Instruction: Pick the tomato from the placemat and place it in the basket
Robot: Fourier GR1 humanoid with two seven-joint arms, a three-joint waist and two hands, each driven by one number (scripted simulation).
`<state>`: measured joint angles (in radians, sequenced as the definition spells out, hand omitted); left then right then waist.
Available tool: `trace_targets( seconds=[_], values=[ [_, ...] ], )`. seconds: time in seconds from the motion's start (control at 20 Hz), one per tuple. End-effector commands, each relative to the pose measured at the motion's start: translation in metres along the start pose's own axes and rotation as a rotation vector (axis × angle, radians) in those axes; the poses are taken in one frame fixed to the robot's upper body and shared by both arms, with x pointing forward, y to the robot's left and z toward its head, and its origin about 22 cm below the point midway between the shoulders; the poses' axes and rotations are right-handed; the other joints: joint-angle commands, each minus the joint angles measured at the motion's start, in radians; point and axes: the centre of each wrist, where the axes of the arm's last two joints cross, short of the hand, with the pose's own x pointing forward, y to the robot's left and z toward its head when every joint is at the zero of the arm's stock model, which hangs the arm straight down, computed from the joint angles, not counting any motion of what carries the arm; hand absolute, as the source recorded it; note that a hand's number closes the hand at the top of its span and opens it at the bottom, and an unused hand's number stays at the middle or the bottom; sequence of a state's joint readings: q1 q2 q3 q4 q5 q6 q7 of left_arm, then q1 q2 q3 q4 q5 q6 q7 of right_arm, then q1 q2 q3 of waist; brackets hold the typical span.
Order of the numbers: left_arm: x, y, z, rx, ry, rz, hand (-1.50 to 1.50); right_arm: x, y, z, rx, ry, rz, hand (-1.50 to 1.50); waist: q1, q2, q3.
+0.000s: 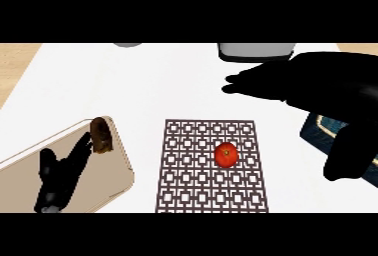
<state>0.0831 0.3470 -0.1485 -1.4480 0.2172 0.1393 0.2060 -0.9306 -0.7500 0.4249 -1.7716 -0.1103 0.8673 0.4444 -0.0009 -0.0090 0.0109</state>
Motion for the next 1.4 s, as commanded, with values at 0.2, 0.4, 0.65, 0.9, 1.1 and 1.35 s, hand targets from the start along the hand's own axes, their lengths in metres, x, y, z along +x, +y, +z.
trace_targets(
  seconds=[0.2,0.4,0.65,0.9,1.1,1.35],
  values=[
    [-0.031,0.007,0.014,-0.007,0.115,0.013,0.00,0.004,0.044,-0.032,-0.003,-0.021,-0.055,-1.50,0.012,0.010,-0.011],
    [-0.034,0.004,-0.001,-0.002,0.106,0.031,0.00,0.010,0.062,-0.050,-0.009,-0.029,-0.077,-1.50,0.004,0.012,-0.012],
    [-0.030,-0.002,0.005,0.009,0.120,0.004,0.00,0.003,0.101,-0.071,0.016,-0.005,-0.044,-1.50,0.013,0.015,-0.010],
    [-0.024,-0.002,0.010,-0.001,0.118,0.006,0.00,-0.015,0.115,-0.069,0.049,0.014,-0.012,-1.50,0.008,0.010,-0.010],
    [-0.019,0.002,0.002,0.003,0.103,0.013,0.00,-0.024,0.124,-0.095,0.037,0.030,-0.031,-1.50,0.013,0.013,-0.011],
    [-0.021,0.003,0.002,-0.005,0.135,0.001,0.00,-0.028,0.143,-0.102,0.027,0.003,-0.036,-1.50,0.009,0.012,-0.011]
  ],
)
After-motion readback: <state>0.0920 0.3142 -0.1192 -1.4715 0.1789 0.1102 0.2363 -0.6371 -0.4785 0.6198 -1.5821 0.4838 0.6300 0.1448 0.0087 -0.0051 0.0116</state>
